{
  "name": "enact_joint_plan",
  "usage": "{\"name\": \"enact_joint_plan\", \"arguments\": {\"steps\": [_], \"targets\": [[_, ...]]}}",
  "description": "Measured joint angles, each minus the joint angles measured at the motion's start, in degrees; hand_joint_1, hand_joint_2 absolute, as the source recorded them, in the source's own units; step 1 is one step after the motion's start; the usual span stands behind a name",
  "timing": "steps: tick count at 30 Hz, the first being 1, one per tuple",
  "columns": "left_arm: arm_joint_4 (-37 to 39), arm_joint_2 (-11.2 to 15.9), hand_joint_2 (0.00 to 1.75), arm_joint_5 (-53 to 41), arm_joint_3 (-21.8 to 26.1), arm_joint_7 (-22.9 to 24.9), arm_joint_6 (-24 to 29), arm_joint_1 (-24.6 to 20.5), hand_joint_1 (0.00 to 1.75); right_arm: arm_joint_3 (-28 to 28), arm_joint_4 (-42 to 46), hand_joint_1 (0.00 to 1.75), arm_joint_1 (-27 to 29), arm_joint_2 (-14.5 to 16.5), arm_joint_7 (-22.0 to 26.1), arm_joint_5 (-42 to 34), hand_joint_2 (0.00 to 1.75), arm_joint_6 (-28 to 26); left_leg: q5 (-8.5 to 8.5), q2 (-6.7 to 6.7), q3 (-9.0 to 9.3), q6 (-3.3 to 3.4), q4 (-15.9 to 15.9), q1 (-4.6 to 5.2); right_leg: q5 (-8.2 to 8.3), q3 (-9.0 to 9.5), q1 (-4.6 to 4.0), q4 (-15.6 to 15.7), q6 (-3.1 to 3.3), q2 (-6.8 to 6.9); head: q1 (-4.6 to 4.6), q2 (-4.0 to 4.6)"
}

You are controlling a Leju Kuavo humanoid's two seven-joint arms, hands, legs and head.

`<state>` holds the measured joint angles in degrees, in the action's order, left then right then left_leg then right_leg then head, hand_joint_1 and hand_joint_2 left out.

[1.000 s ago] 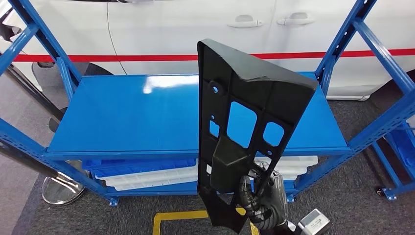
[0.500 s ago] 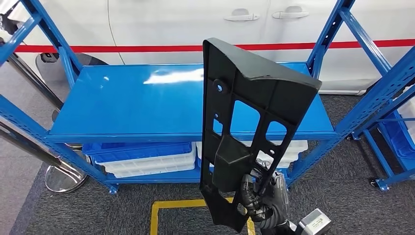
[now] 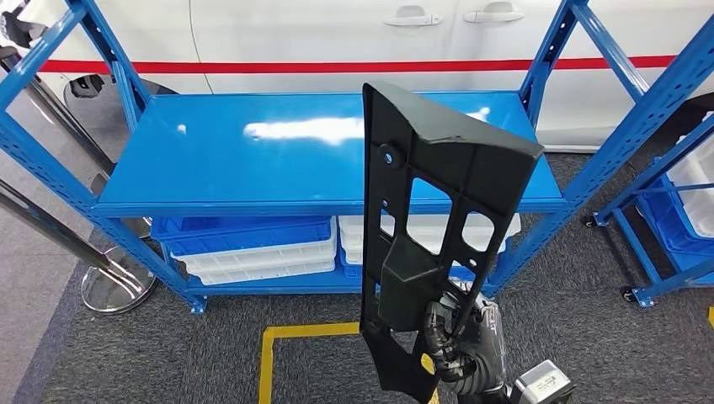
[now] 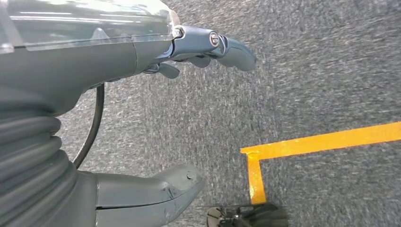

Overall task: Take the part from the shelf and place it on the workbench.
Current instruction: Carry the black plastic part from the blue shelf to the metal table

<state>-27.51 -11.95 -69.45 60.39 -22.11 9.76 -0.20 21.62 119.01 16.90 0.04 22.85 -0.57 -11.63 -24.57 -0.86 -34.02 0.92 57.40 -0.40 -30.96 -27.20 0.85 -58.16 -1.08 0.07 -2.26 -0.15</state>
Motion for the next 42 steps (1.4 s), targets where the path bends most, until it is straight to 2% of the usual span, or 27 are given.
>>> {"name": "enact_joint_plan", "arguments": {"steps": [3,4,7,8,9,10,11,13,14,16,18,19,21,23,24,25,26,28,30,33,34,36,38,39,40,41,42], "targets": [[-0.8,-0.1,1.75,-0.7,0.9,0.0,-0.5,0.0,0.0,-0.3,-0.1,1.75,0.3,0.3,-0.1,-0.3,1.75,1.1,0.42,0.11,-0.37,-0.87,0.6,-0.1,0.35,-0.25,-0.24,0.9,1.53,0.17,-0.01,0.0],[-1.0,-0.2,1.75,-1.0,1.2,-0.1,-0.6,0.1,0.0,-0.4,-0.1,1.75,0.4,0.4,-0.1,-0.5,1.75,1.5,-0.72,0.18,-0.9,-1.15,1.6,-0.21,0.78,-0.69,-0.22,0.9,2.1,0.25,-0.01,0.0],[-1.3,-0.3,1.75,-1.4,1.8,-0.2,-0.9,0.2,0.0,-0.5,-0.1,1.75,0.6,0.6,0.0,-1.6,1.75,2.5,-7.96,0.32,-3.98,-1.75,10.4,-0.36,2.18,-2.43,-0.34,0.9,3.16,0.34,0.01,0.0],[-1.4,-0.4,1.75,-1.5,2.0,-0.2,-0.9,0.2,0.0,-0.6,-0.1,1.75,0.7,0.6,0.0,-1.8,1.75,2.6,-9.7,0.33,-4.78,-1.81,13.7,-0.36,2.59,-3.05,-0.51,0.8,3.23,0.3,0.0,0.0],[-1.5,-0.4,1.75,-1.5,2.2,-0.2,-1.0,0.2,0.0,-0.8,-0.1,1.75,0.8,0.7,0.1,-2.0,1.75,2.7,-10.33,0.33,-4.91,-1.74,15.8,-0.33,2.98,-3.71,-0.7,0.6,3.27,0.14,0.0,0.0],[-1.5,-0.4,1.75,-1.6,2.3,-0.3,-1.0,0.2,0.0,-0.9,-0.1,1.75,0.8,0.8,0.1,-2.2,1.75,2.9,-9.76,0.38,-4.05,-1.51,15.9,-0.25,3.34,-4.34,-0.92,0.4,3.26,-0.11,0.01,0.0],[-1.5,-0.4,1.75,-1.8,2.4,-0.3,-1.1,0.2,0.0,-1.0,-0.1,1.75,0.9,0.8,0.1,-2.3,1.75,3.1,-8.39,0.58,-2.17,-1.07,14.0,-0.12,3.66,-4.93,-1.16,0.2,3.24,-0.47,0.0,0.0],[-1.8,-0.4,1.75,-2.2,2.5,-0.5,-1.3,0.2,0.0,-1.3,-0.1,1.75,0.9,1.0,0.3,-2.6,1.75,3.3,-6.03,2.43,3.36,0.59,5.9,0.26,4.3,-5.87,-1.48,-0.1,3.16,-1.29,-0.02,0.0],[-2.0,-0.4,1.75,-2.4,2.5,-0.5,-1.4,0.2,0.0,-1.3,-0.1,1.75,0.9,1.1,0.3,-2.7,1.75,3.4,-5.58,3.5,5.56,1.17,2.4,0.39,4.64,-6.21,-1.48,-0.3,3.0,-1.71,-0.02,0.0],[-2.3,-0.4,1.75,-2.6,2.7,-0.6,-1.4,0.3,0.0,-1.5,-0.1,1.75,0.9,1.3,0.4,-2.9,1.75,3.4,-5.62,4.54,7.3,1.71,-0.9,0.69,5.45,-6.77,-1.08,-0.3,2.37,-2.63,-0.02,0.0],[-2.4,-0.5,1.75,-2.6,2.8,-0.6,-1.4,0.2,0.0,-1.6,-0.1,1.75,1.0,1.4,0.4,-3.0,1.75,3.4,-4.57,3.41,7.29,1.66,-2.0,0.7,6.11,-7.15,-0.83,-0.1,1.63,-3.4,-0.02,0.0],[-2.4,-0.6,1.75,-2.6,2.8,-0.7,-1.5,0.1,0.0,-1.7,-0.1,1.75,1.1,1.5,0.4,-3.0,1.75,3.4,-3.92,2.7,7.23,1.83,-2.7,0.54,5.5,-7.53,-0.86,-0.6,1.32,-3.09,-0.02,0.0],[-2.5,-0.7,1.75,-2.6,2.8,-0.7,-1.5,0.1,0.0,-1.9,-0.1,1.75,1.2,1.5,0.4,-3.0,1.75,3.4,-2.72,1.18,6.67,2.01,-3.5,0.18,1.55,-9.11,-0.72,-4.5,0.78,-1.58,-0.04,0.0],[-2.5,-0.8,1.75,-2.6,2.9,-0.6,-1.5,0.1,0.0,-2.0,-0.1,1.75,1.2,1.5,0.4,-3.0,1.75,3.4,-2.13,-0.24,5.39,2.0,-3.1,0.13,-3.01,-11.33,-0.16,-11.3,-0.01,-0.73,-0.03,0.0],[-2.5,-0.8,1.75,-2.7,2.9,-0.6,-1.6,0.2,0.0,-2.1,-0.1,1.75,1.3,1.5,0.4,-3.0,1.75,3.4,-1.92,-0.99,4.67,1.86,-2.7,0.07,-3.83,-11.89,0.17,-14.0,-0.44,-0.57,-0.03,0.0],[-2.5,-0.9,1.75,-2.7,3.0,-0.6,-1.6,0.2,0.0,-2.2,-0.1,1.75,1.3,1.5,0.4,-3.0,1.75,3.4,-1.77,-1.73,3.92,1.7,-2.2,-0.04,-3.34,-11.59,0.5,-15.0,-0.89,-0.41,-0.03,0.0],[-2.5,-1.0,1.75,-2.7,3.1,-0.6,-1.6,0.1,0.0,-2.3,-0.1,1.75,1.4,1.5,0.3,-3.0,1.75,3.4,-1.67,-2.43,3.13,1.51,-1.6,-0.2,-1.91,-10.25,0.84,-13.9,-1.33,-0.09,-0.03,0.0],[-2.6,-1.1,1.75,-2.8,3.2,-0.6,-1.7,0.0,0.0,-2.4,-0.1,1.75,1.4,1.5,0.2,-3.0,1.75,3.5,-1.67,-3.57,1.64,0.9,-0.1,-0.46,0.4,-5.31,1.26,-7.1,-2.17,1.77,-0.04,0.0],[-3.0,-1.3,1.75,-3.0,3.4,-0.6,-1.8,0.0,0.0,-2.4,-0.1,1.75,1.4,1.5,0.1,-3.0,1.75,3.7,-1.69,-4.35,0.87,0.03,1.1,-0.43,0.58,-2.34,0.96,-2.2,-1.58,3.38,0.01,0.0],[-3.3,-1.4,1.75,-3.1,3.5,-0.6,-1.9,-0.1,0.0,-2.6,-0.1,1.75,1.5,1.5,0.0,-3.0,1.75,3.9,-1.36,-5.15,0.71,-1.27,1.6,-0.49,0.76,-3.08,0.56,-1.5,0.69,2.62,0.05,0.0],[-3.4,-1.4,1.75,-3.2,3.6,-0.6,-1.9,-0.1,0.0,-2.6,-0.1,1.75,1.5,1.5,0.0,-3.0,1.75,4.0,-2.06,-4.53,0.44,-1.72,2.0,-0.66,1.2,-3.57,0.55,-1.5,1.36,2.15,0.07,0.0],[-3.4,-1.5,1.75,-3.2,3.7,-0.6,-1.9,0.1,0.0,-2.7,-0.1,1.75,1.6,1.6,0.0,-3.0,1.75,4.0,-6.35,-1.87,-0.98,-2.22,5.9,-0.87,2.43,-4.85,0.45,-1.3,2.47,1.19,0.05,0.0],[-3.4,-1.5,1.75,-3.2,3.8,-0.6,-1.9,0.2,0.0,-2.7,-0.1,1.75,1.5,1.8,0.0,-3.0,1.75,4.0,-11.68,0.08,-3.05,-2.03,13.0,-0.78,3.63,-6.4,0.01,-1.4,2.99,-0.03,0.06,0.0],[-3.4,-1.5,1.75,-3.2,3.8,-0.6,-1.9,0.3,0.0,-2.7,-0.1,1.75,1.6,1.8,0.0,-3.0,1.75,4.0,-13.05,0.36,-3.58,-1.76,16.0,-0.68,4.22,-7.21,-0.26,-1.5,3.13,-0.72,0.07,0.0],[-3.4,-1.5,1.75,-3.2,3.8,-0.6,-1.9,0.2,0.0,-2.8,-0.1,1.75,1.6,1.8,0.0,-3.0,1.75,4.0,-13.08,0.44,-3.29,-1.39,17.3,-0.54,4.75,-7.93,-0.52,-1.5,3.21,-1.4,0.07,0.0],[-3.4,-1.5,1.75,-3.2,3.8,-0.6,-1.9,0.2,0.0,-2.8,-0.1,1.75,1.6,1.8,0.0,-3.0,1.75,4.0,-12.06,0.59,-1.96,-0.88,16.5,-0.31,5.3,-8.62,-0.78,-1.6,3.24,-2.16,0.07,0.0],[-3.4,-1.5,1.75,-3.2,3.8,-0.6,-1.9,0.2,0.0,-2.9,-0.1,1.75,1.6,1.8,0.0,-3.0,1.75,4.0,-10.37,0.98,0.4,-0.23,13.5,-0.04,5.82,-9.19,-1.02,-1.7,3.25,-2.93,0.07,0.0]]}}
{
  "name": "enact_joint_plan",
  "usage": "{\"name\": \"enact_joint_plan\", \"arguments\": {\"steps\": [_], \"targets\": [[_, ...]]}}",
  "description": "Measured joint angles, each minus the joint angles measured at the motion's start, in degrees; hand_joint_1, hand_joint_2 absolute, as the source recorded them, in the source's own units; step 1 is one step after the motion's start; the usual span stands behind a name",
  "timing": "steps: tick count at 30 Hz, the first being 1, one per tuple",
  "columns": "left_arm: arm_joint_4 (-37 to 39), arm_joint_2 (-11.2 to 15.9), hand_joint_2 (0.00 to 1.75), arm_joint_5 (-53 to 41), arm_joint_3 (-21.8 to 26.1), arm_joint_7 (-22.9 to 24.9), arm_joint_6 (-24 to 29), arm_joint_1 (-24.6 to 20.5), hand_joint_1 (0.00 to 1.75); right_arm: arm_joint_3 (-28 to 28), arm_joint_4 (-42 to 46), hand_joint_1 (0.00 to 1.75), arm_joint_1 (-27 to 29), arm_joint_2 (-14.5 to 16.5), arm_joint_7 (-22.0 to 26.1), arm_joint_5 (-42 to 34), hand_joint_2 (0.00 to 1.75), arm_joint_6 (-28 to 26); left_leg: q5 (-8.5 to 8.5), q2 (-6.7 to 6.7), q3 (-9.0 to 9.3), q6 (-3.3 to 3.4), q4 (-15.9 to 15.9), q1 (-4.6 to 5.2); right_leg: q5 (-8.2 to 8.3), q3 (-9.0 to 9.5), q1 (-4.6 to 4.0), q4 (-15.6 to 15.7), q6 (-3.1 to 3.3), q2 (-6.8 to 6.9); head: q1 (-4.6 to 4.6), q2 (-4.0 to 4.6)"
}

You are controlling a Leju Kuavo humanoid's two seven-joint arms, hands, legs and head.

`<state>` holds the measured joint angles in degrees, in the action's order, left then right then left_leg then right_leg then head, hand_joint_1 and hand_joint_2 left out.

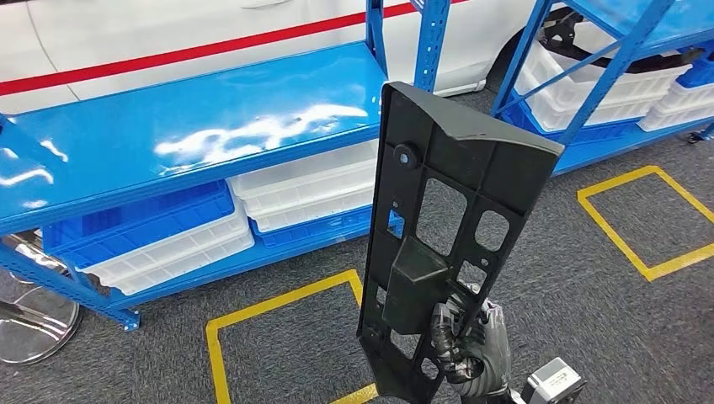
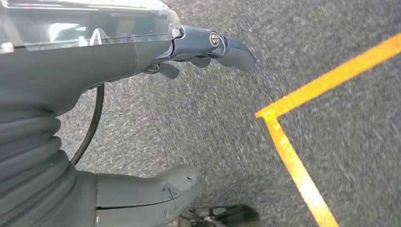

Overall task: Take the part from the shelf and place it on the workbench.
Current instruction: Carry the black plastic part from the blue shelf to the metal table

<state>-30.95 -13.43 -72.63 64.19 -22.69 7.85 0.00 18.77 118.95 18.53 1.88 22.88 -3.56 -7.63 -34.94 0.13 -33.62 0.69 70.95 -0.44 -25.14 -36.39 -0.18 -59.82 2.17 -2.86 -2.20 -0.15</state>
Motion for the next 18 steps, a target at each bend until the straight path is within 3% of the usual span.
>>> {"name": "enact_joint_plan", "arguments": {"steps": [2,4,6,7,8,9,11,12,13,14,15,17,18], "targets": [[-0.2,0.1,1.75,0.0,0.0,0.0,0.0,0.0,0.0,0.0,0.0,1.75,0.0,0.0,0.0,0.0,1.75,0.0,2.17,2.73,5.81,1.81,-8.9,0.59,1.03,-0.83,-0.22,0.0,-0.13,-1.38,-0.02,0.0],[-0.4,0.1,1.75,0.0,0.0,0.0,0.0,-0.1,0.0,-0.1,0.0,1.75,0.0,0.0,0.0,0.0,1.75,0.0,2.51,4.88,8.78,2.62,-14.2,1.02,2.12,-1.24,0.14,0.2,-0.74,-2.56,-0.03,0.0],[-0.5,0.0,1.75,0.0,0.0,0.0,-0.2,-0.2,0.0,-0.1,0.0,1.75,0.2,0.0,0.4,-0.1,1.75,-0.4,3.45,4.06,8.76,2.44,-15.5,1.13,3.36,-1.46,0.42,0.9,-1.66,-3.91,-0.02,0.0],[-0.6,-0.1,1.75,-0.1,0.1,0.1,-0.3,-0.3,0.0,-0.1,0.0,1.75,0.4,0.0,0.7,-0.1,1.75,-0.7,4.22,3.25,8.63,2.45,-16.1,1.0,3.38,-1.75,0.36,1.0,-1.96,-3.81,-0.02,0.0],[-0.7,-0.1,1.75,-0.1,0.1,0.1,-0.4,-0.4,0.0,-0.1,-0.1,1.75,0.6,-0.1,1.0,-0.2,1.75,-1.2,5.12,2.35,8.36,2.53,-16.8,0.78,2.36,-2.21,0.18,0.5,-2.16,-2.88,-0.03,0.0],[-0.8,-0.2,1.75,-0.2,0.1,0.1,-0.6,-0.4,0.0,0.0,-0.1,1.75,0.7,-0.2,1.3,-0.3,1.75,-1.6,6.02,1.39,7.95,2.52,-17.5,0.51,0.3,-2.9,0.04,-1.0,-2.37,-1.43,-0.03,0.0],[-0.8,-0.2,1.75,-0.4,0.3,0.1,-0.7,-0.4,0.0,0.3,-0.3,1.75,0.7,-0.4,1.7,-0.4,1.75,-2.1,7.16,-0.53,6.74,2.54,-17.5,0.49,-5.51,-4.79,0.39,-7.5,-2.91,1.58,-0.03,0.0],[-0.8,-0.2,1.75,-0.5,0.4,0.1,-0.8,-0.3,0.0,0.3,-0.4,1.75,0.7,-0.5,1.7,-0.4,1.75,-2.3,7.51,-1.55,5.99,2.4,-17.3,0.48,-7.32,-5.56,0.69,-11.2,-3.31,2.22,-0.03,0.0],[-0.8,-0.2,1.75,-0.5,0.4,0.1,-0.8,-0.3,0.0,0.4,-0.5,1.75,0.8,-0.6,1.7,-0.4,1.75,-2.5,7.78,-2.56,5.22,2.28,-16.9,0.44,-7.81,-5.75,1.03,-13.9,-3.7,2.53,-0.03,0.0],[-0.8,-0.2,1.75,-0.5,0.5,0.1,-0.9,-0.3,0.0,0.5,-0.6,1.75,0.8,-0.7,1.7,-0.4,1.75,-2.6,7.97,-3.48,4.45,2.14,-16.5,0.37,-7.05,-4.99,1.37,-14.6,-4.07,2.76,-0.03,0.0],[-0.8,-0.2,1.75,-0.5,0.5,0.1,-0.9,-0.4,0.0,0.5,-0.6,1.75,0.8,-0.8,1.7,-0.5,1.75,-2.8,8.11,-4.33,3.72,1.98,-15.9,0.29,-5.69,-3.09,1.68,-13.2,-4.41,3.16,-0.03,0.0],[-0.8,-0.3,1.75,-0.6,0.5,0.1,-0.9,-0.6,0.0,0.7,-0.6,1.75,0.7,-1.0,1.7,-0.5,1.75,-2.8,8.18,-5.63,2.51,1.53,-14.7,0.24,-4.1,2.99,1.96,-5.7,-4.77,5.21,-0.04,0.0],[-0.9,-0.3,1.75,-0.6,0.6,0.1,-0.9,-0.6,0.0,0.7,-0.6,1.75,0.6,-1.0,1.6,-0.5,1.75,-2.8,8.21,-6.15,2.09,1.19,-14.2,0.27,-4.25,5.45,1.82,-2.2,-4.5,6.21,-0.02,0.0]]}}
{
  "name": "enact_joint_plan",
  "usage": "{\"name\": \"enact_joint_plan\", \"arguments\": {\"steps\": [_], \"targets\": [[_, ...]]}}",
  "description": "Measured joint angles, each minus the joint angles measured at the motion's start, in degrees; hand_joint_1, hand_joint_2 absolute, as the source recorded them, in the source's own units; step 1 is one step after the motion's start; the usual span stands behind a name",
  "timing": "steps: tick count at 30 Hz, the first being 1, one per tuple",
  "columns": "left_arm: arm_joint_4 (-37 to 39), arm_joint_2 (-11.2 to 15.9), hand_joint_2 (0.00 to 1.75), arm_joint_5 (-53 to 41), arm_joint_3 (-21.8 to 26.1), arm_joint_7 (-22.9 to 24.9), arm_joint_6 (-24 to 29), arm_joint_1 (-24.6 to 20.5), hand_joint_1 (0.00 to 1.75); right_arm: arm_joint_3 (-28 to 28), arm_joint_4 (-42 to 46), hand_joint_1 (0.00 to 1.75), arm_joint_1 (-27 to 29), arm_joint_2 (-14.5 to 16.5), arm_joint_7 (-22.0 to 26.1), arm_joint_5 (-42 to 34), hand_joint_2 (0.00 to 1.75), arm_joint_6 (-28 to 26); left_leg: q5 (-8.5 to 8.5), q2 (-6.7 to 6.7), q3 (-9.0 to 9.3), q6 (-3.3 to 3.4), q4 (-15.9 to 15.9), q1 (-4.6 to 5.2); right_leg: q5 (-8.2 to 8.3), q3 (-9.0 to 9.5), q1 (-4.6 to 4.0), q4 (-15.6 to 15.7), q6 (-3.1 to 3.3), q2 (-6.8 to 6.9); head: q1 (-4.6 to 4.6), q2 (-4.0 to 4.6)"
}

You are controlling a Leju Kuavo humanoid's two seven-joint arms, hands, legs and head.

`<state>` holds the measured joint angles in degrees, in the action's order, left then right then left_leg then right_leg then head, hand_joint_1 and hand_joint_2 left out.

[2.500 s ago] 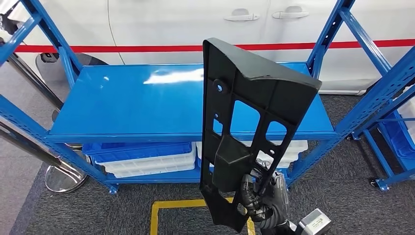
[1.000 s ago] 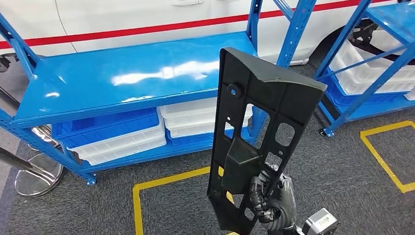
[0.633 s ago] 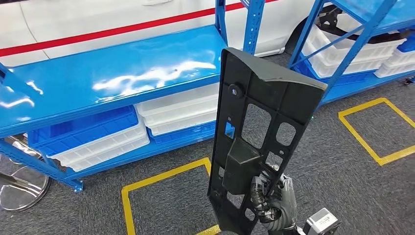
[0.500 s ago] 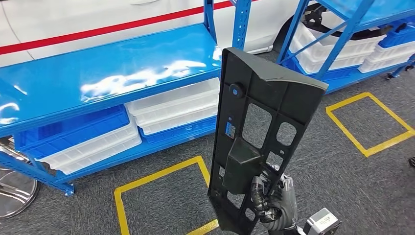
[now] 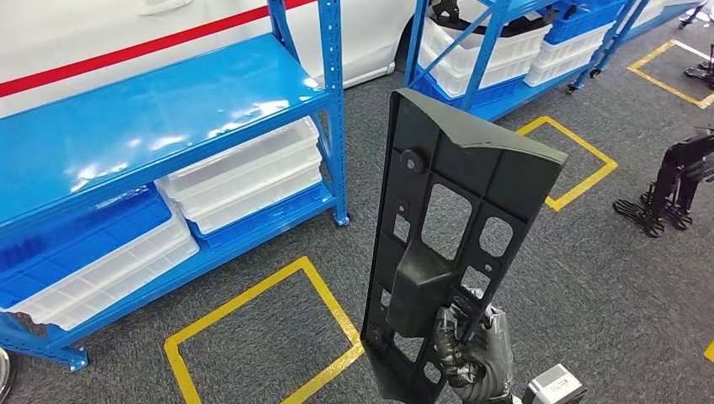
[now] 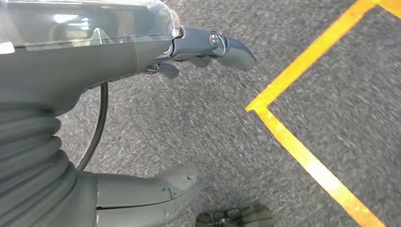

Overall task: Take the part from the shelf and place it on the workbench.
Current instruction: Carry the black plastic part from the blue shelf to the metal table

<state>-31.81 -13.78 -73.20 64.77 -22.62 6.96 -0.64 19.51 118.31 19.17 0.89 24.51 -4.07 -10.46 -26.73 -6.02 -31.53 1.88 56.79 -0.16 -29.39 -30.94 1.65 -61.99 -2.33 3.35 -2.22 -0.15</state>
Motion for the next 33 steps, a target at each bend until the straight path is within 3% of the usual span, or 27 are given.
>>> {"name": "enact_joint_plan", "arguments": {"steps": [2,4,5,6,8,9,10,11,13,14,16,17,19,20,22,24,25,26,27,29,31,33], "targets": [[0.0,0.0,1.75,0.0,0.1,0.0,0.0,-0.1,0.0,0.1,0.0,1.75,-0.1,-0.1,-0.1,-0.1,1.75,-0.1,0.23,-0.97,-0.49,-0.83,0.7,0.06,-0.77,1.77,-0.54,3.5,1.0,0.64,0.01,0.0],[-0.1,-0.1,1.75,-0.1,0.3,0.0,-0.1,-0.3,0.0,0.2,0.0,1.75,0.0,-0.1,-0.2,-0.1,1.75,-0.2,0.32,-1.26,-0.72,-1.67,1.0,-0.16,-0.16,1.01,-0.65,3.8,2.35,-0.39,0.02,0.0],[-0.1,-0.1,1.75,-0.1,0.4,0.0,-0.1,-0.3,0.0,0.2,0.0,1.75,0.1,-0.2,-0.2,-0.2,1.75,-0.3,-0.58,-0.19,-1.05,-2.04,1.7,-0.34,0.35,0.58,-0.59,4.0,3.01,-0.9,0.02,0.0],[-0.1,-0.1,1.75,-0.2,0.5,0.0,-0.1,-0.2,0.0,0.3,0.0,1.75,0.1,-0.2,-0.2,-0.2,1.75,-0.3,-2.52,1.49,-1.67,-2.31,3.4,-0.48,0.95,0.03,-0.49,4.1,3.59,-1.39,0.03,0.0],[-0.1,-0.1,1.75,-0.4,0.7,0.0,-0.2,0.0,0.0,0.5,0.0,1.75,0.0,-0.3,-0.1,-0.2,1.75,-0.3,-7.99,4.78,-3.59,-2.53,9.8,-0.61,2.1,-1.34,-0.57,4.1,4.26,-2.57,0.03,0.0],[-0.1,-0.2,1.75,-0.4,0.8,0.0,-0.2,0.1,0.0,0.5,-0.1,1.75,0.0,-0.3,-0.1,-0.3,1.75,-0.3,-10.12,5.42,-4.45,-2.52,13.4,-0.6,2.68,-2.12,-0.71,4.0,4.38,-3.29,0.02,0.0],[-0.1,-0.2,1.75,-0.5,0.8,0.0,-0.2,0.2,0.0,0.6,-0.1,1.75,0.1,-0.3,-0.1,-0.3,1.75,-0.4,-10.97,5.6,-4.71,-2.42,15.8,-0.59,3.2,-2.88,-0.84,3.9,4.39,-4.04,0.02,0.0],[-0.1,-0.2,1.75,-0.5,0.8,0.0,-0.2,0.2,0.0,0.6,-0.2,1.75,0.1,-0.4,-0.2,-0.4,1.75,-0.4,-10.5,5.69,-4.0,-2.26,16.2,-0.57,3.71,-3.66,-0.94,3.7,4.33,-4.83,0.02,0.0],[-0.1,-0.2,1.75,-0.5,0.8,0.0,-0.2,0.2,0.0,0.6,-0.3,1.75,0.2,-0.5,-0.2,-0.5,1.75,-0.4,-7.33,6.49,0.29,-1.83,10.6,-0.57,4.57,-5.06,-0.96,3.2,4.02,-6.36,0.03,0.0],[-0.1,-0.2,1.75,-0.5,0.8,0.0,-0.2,0.2,0.0,0.6,-0.3,1.75,0.2,-0.5,-0.1,-0.5,1.75,-0.4,-6.28,7.91,3.04,-1.59,6.2,-0.62,4.97,-5.67,-0.96,2.9,3.76,-7.06,0.03,0.0],[-0.1,-0.2,1.75,-0.6,0.9,-0.1,-0.3,0.3,0.0,0.6,-0.3,1.75,0.2,-0.5,-0.1,-0.5,1.75,-0.5,-5.59,10.46,6.44,-1.35,0.3,-0.65,5.88,-6.42,-0.97,2.7,3.09,-8.32,0.02,0.0],[-0.1,-0.2,1.75,-0.6,0.9,-0.1,-0.3,0.3,0.0,0.6,-0.3,1.75,0.2,-0.5,-0.1,-0.5,1.75,-0.5,-5.76,11.02,6.79,-1.29,-0.7,-0.56,6.44,-6.66,-0.96,2.7,2.67,-8.95,0.02,0.0],[-0.1,-0.3,1.75,-0.6,0.9,-0.1,-0.3,0.3,0.0,0.6,-0.3,1.75,0.4,-0.5,-0.1,-0.5,1.75,-0.6,-5.05,9.76,6.3,-0.91,-0.8,-0.5,7.28,-6.98,-0.94,2.9,1.87,-9.84,0.01,0.0],[-0.2,-0.4,1.75,-0.6,0.9,-0.1,-0.3,0.2,0.0,0.6,-0.3,1.75,0.5,-0.5,-0.1,-0.5,1.75,-0.7,-4.61,8.92,5.96,-0.48,-0.8,-0.53,6.69,-7.34,-0.97,2.5,1.6,-9.12,0.0,0.0],[-0.4,-0.5,1.75,-0.6,0.9,-0.1,-0.4,0.2,0.0,0.6,-0.3,1.75,0.5,-0.6,-0.1,-0.5,1.75,-0.9,-3.58,7.03,4.93,0.5,-1.1,-0.54,2.32,-8.69,-0.89,-1.3,1.19,-6.09,-0.01,0.0],[-0.5,-0.5,1.75,-0.7,1.0,-0.1,-0.6,0.3,0.0,0.6,-0.3,1.75,0.4,-0.6,-0.2,-0.5,1.75,-1.0,-2.73,5.07,3.69,0.98,-0.9,-0.08,-3.15,-10.5,-0.71,-8.6,0.65,-3.96,-0.01,0.0],[-0.5,-0.5,1.75,-0.8,1.0,-0.1,-0.7,0.4,0.0,0.6,-0.4,1.75,0.4,-0.6,-0.2,-0.5,1.75,-1.0,-2.32,4.1,3.07,1.02,-0.8,0.11,-4.24,-10.93,-0.59,-11.8,0.43,-3.71,-0.01,0.0],[-0.6,-0.5,1.75,-0.9,1.0,-0.1,-0.8,0.4,0.0,0.6,-0.4,1.75,0.4,-0.7,-0.2,-0.5,1.75,-1.0,-1.96,3.18,2.42,1.03,-0.6,0.29,-4.04,-10.67,-0.51,-13.6,0.31,-3.59,-0.01,0.0],[-0.6,-0.5,1.75,-1.0,1.0,-0.1,-0.9,0.3,0.0,0.6,-0.4,1.75,0.4,-0.7,-0.2,-0.5,1.75,-1.0,-1.7,2.37,1.79,1.01,-0.4,0.45,-2.77,-9.46,-0.49,-13.4,0.33,-3.46,-0.01,0.0],[-0.6,-0.5,1.75,-1.3,1.0,-0.2,-1.0,0.2,0.0,0.6,-0.5,1.75,0.5,-0.8,-0.3,-0.5,1.75,-1.1,-1.33,0.94,0.83,0.9,-0.1,0.73,-0.23,-3.84,-0.85,-6.9,0.99,-2.03,-0.01,0.0],[-0.6,-0.7,1.75,-1.4,1.0,-0.3,-1.1,0.3,0.0,0.7,-0.5,1.75,0.4,-0.9,-0.3,-0.4,1.75,-1.2,-1.01,-0.29,0.5,0.55,0.2,0.88,-0.58,2.11,-1.65,1.7,2.11,0.43,0.0,0.0],[-0.6,-0.9,1.75,-1.4,1.0,-0.3,-1.2,0.3,0.0,0.7,-0.5,1.75,0.3,-0.9,-0.3,-0.4,1.75,-1.2,-0.64,-1.43,0.46,0.0,0.2,0.75,-1.62,3.99,-2.29,5.3,2.92,1.19,0.0,0.0]]}}
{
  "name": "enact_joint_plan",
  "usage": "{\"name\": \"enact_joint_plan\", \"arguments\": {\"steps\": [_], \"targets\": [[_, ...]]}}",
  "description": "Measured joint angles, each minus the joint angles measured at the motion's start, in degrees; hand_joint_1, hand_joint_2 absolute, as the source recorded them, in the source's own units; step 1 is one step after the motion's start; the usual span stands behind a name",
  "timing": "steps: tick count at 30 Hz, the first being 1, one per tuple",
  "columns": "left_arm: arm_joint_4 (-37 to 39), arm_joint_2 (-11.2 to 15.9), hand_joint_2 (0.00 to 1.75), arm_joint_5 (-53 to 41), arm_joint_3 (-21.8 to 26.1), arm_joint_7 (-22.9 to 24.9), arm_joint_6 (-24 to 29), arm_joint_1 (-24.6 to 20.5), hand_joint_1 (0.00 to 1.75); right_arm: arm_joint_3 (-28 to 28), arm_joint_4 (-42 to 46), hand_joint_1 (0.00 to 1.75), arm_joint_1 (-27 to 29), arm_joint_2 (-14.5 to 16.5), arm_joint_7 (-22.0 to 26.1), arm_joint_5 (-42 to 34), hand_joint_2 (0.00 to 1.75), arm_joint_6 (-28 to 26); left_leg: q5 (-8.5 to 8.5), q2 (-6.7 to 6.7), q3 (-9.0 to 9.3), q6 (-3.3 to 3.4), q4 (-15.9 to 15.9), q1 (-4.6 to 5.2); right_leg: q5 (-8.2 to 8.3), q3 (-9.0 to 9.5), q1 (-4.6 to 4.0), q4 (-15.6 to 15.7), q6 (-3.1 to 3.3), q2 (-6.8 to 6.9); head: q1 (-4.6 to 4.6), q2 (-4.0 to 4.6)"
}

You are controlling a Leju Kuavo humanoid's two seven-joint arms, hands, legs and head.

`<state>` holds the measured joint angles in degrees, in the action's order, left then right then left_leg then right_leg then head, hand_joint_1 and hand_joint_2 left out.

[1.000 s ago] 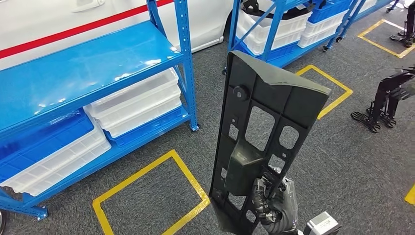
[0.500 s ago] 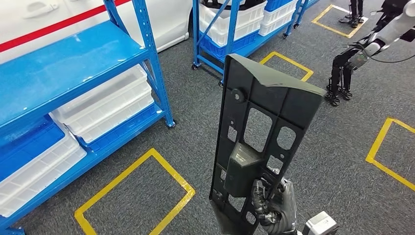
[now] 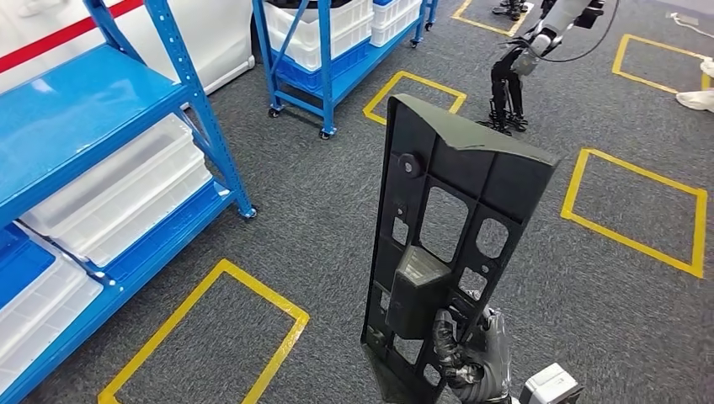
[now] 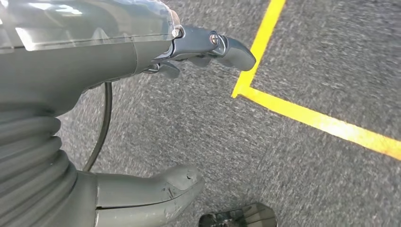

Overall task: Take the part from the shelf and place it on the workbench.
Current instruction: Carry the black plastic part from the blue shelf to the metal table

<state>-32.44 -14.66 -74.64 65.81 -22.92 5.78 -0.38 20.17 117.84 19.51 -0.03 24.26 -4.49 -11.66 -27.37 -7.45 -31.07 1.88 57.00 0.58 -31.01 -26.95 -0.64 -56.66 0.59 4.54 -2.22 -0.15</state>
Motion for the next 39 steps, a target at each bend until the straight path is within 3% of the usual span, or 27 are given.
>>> {"name": "enact_joint_plan", "arguments": {"steps": [6,8,9,11,12,13,15,17,19,21,23,24,25,26,28,30,32,33,34,36,38,39], "targets": [[-0.1,-0.1,1.75,0.0,0.0,0.0,0.0,-0.1,0.0,0.0,0.0,1.75,0.0,0.0,0.0,0.0,1.75,0.0,0.25,-0.74,-0.02,-0.37,0.0,-0.18,0.08,-0.22,-0.22,0.3,0.37,-0.58,0.01,0.0],[-0.2,-0.2,1.75,0.0,0.0,0.0,-0.1,-0.1,0.0,0.0,0.0,1.75,0.1,0.0,0.0,0.0,1.75,-0.1,0.23,-0.94,-0.09,-0.67,0.0,-0.18,0.66,-0.28,0.03,0.8,0.77,-1.13,0.01,0.0],[-0.3,-0.2,1.75,0.0,0.0,-0.1,-0.1,-0.1,0.0,0.0,0.0,1.75,0.2,0.0,0.0,0.0,1.75,-0.1,-0.24,-0.1,-0.28,-0.9,0.4,-0.27,1.14,-0.36,0.24,1.3,1.04,-1.54,0.01,0.0],[-0.6,-0.3,1.75,-0.1,0.1,-0.2,-0.4,0.1,0.0,0.1,0.0,1.75,0.1,-0.1,-0.1,0.1,1.75,-0.1,-4.56,3.87,-2.69,-1.58,6.6,-0.67,2.3,-1.2,0.72,1.6,1.58,-3.08,0.01,0.0],[-0.8,-0.3,1.75,-0.4,0.2,-0.2,-0.7,0.3,0.0,0.2,0.0,1.75,0.1,-0.1,-0.2,0.1,1.75,-0.1,-5.35,5.93,-2.61,-2.06,8.3,-1.05,2.64,-2.22,0.86,0.9,1.57,-4.59,0.01,0.0],[-0.9,-0.3,1.75,-0.8,0.2,-0.3,-1.0,0.4,0.0,0.2,-0.1,1.75,0.0,-0.1,-0.3,0.1,1.75,-0.1,-5.66,7.76,-1.84,-2.52,8.4,-1.46,2.81,-3.29,1.07,0.0,1.39,-6.18,0.01,0.0],[-1.2,-0.2,1.75,-1.5,0.2,-0.3,-1.6,0.6,0.0,0.3,-0.2,1.75,0.0,-0.1,-0.5,0.1,1.75,0.0,-3.24,10.53,2.01,-2.96,3.0,-1.95,2.78,-5.2,1.32,-2.2,0.53,-8.9,0.02,0.0],[-1.3,-0.2,1.75,-2.0,0.3,-0.3,-1.9,0.6,0.0,0.3,-0.2,1.75,-0.1,-0.1,-0.6,0.0,1.75,0.1,-3.49,11.68,2.68,-2.49,1.6,-1.89,2.99,-6.19,1.27,-3.0,-0.29,-10.16,0.01,0.0],[-1.3,-0.2,1.75,-2.5,0.3,-0.2,-2.1,0.5,0.0,0.4,-0.2,1.75,0.0,-0.1,-0.8,-0.1,1.75,0.1,-3.31,10.32,2.35,-1.6,1.3,-1.9,3.23,-6.83,1.36,-3.3,-0.98,-10.85,0.0,0.0],[-1.5,-0.2,1.75,-2.9,0.3,-0.2,-2.3,0.5,0.0,0.3,-0.2,1.75,-0.1,-0.2,-0.8,-0.2,1.75,0.2,-2.83,8.79,2.12,-0.67,1.0,-1.89,1.45,-8.35,1.32,-6.0,-1.46,-8.74,-0.03,0.0],[-1.7,-0.2,1.75,-3.4,0.3,-0.2,-2.7,0.6,0.0,0.4,-0.2,1.75,-0.2,-0.2,-0.9,-0.2,1.75,0.3,-2.58,7.24,1.74,-0.2,0.9,-1.64,-2.33,-11.46,1.29,-12.6,-1.78,-5.84,-0.05,0.0],[-1.7,-0.1,1.75,-3.7,0.4,-0.2,-2.9,0.7,0.0,0.4,-0.3,1.75,-0.3,-0.3,-0.9,-0.2,1.75,0.3,-2.53,6.38,1.56,-0.12,0.9,-1.5,-3.83,-13.03,1.36,-16.2,-1.91,-5.24,-0.05,0.0],[-1.7,-0.1,1.75,-3.8,0.4,-0.2,-3.0,0.8,0.0,0.4,-0.3,1.75,-0.3,-0.4,-0.9,-0.2,1.75,0.3,-2.51,5.55,1.45,-0.1,0.9,-1.38,-4.42,-13.91,1.42,-18.4,-1.95,-4.96,-0.05,0.0],[-1.7,-0.1,1.75,-4.0,0.4,-0.2,-3.1,0.8,0.0,0.4,-0.4,1.75,-0.3,-0.4,-1.0,-0.3,1.75,0.3,-2.51,4.73,1.42,-0.09,0.9,-1.3,-3.92,-13.74,1.43,-18.6,-1.91,-4.78,-0.05,0.0],[-1.7,-0.1,1.75,-4.4,0.4,-0.3,-3.4,0.8,0.0,0.4,-0.4,1.75,-0.3,-0.5,-1.0,-0.4,1.75,0.3,-2.55,3.38,1.56,-0.16,0.9,-1.2,-0.52,-10.1,1.32,-12.6,-1.5,-3.86,-0.05,0.0],[-1.7,-0.1,1.75,-4.7,0.4,-0.4,-3.6,0.7,0.0,0.4,-0.4,1.75,-0.4,-0.5,-1.1,-0.4,1.75,0.3,-2.68,2.28,1.73,-0.42,1.0,-1.0,1.76,-6.07,0.69,-5.2,-0.79,-1.57,-0.05,0.0],[-1.7,0.0,1.75,-4.9,0.4,-0.4,-3.7,0.7,0.0,0.4,-0.4,1.75,-0.5,-0.5,-1.0,-0.4,1.75,0.3,-2.73,1.21,1.78,-0.84,0.9,-0.84,1.94,-5.12,-0.01,-2.6,-0.18,-0.66,-0.04,0.0],[-1.7,0.0,1.75,-5.0,0.4,-0.4,-3.8,0.6,0.0,0.4,-0.4,1.75,-0.5,-0.5,-1.0,-0.4,1.75,0.3,-2.71,0.64,1.87,-1.09,0.9,-0.82,2.14,-5.33,-0.15,-2.4,0.12,-1.29,-0.04,0.0],[-1.7,0.0,1.75,-5.1,0.4,-0.4,-3.9,0.6,0.0,0.5,-0.4,1.75,-0.5,-0.5,-1.1,-0.4,1.75,0.3,-2.89,0.7,1.93,-1.39,0.9,-0.91,2.37,-5.33,-0.01,-2.1,0.42,-1.9,-0.04,0.0],[-1.7,0.0,1.75,-5.4,0.4,-0.4,-4.0,0.5,0.0,0.5,-0.4,1.75,-0.6,-0.6,-1.1,-0.5,1.75,0.3,-4.68,3.11,1.16,-1.84,3.1,-1.08,2.91,-5.18,0.34,-1.4,1.16,-3.06,-0.03,0.0],[-1.7,0.1,1.75,-5.6,0.4,-0.5,-4.1,0.7,0.0,0.7,-0.4,1.75,-0.8,-0.6,-1.1,-0.5,1.75,0.3,-8.36,6.22,-1.72,-2.0,9.5,-1.2,3.22,-5.18,0.46,-1.1,1.69,-4.22,-0.02,0.0],[-1.7,0.1,1.75,-5.7,0.4,-0.5,-4.2,0.8,0.0,0.7,-0.4,1.75,-0.8,-0.6,-1.1,-0.6,1.75,0.3,-9.97,6.8,-3.5,-2.04,13.3,-1.22,3.28,-5.27,0.4,-1.2,1.82,-4.92,-0.02,0.0]]}}
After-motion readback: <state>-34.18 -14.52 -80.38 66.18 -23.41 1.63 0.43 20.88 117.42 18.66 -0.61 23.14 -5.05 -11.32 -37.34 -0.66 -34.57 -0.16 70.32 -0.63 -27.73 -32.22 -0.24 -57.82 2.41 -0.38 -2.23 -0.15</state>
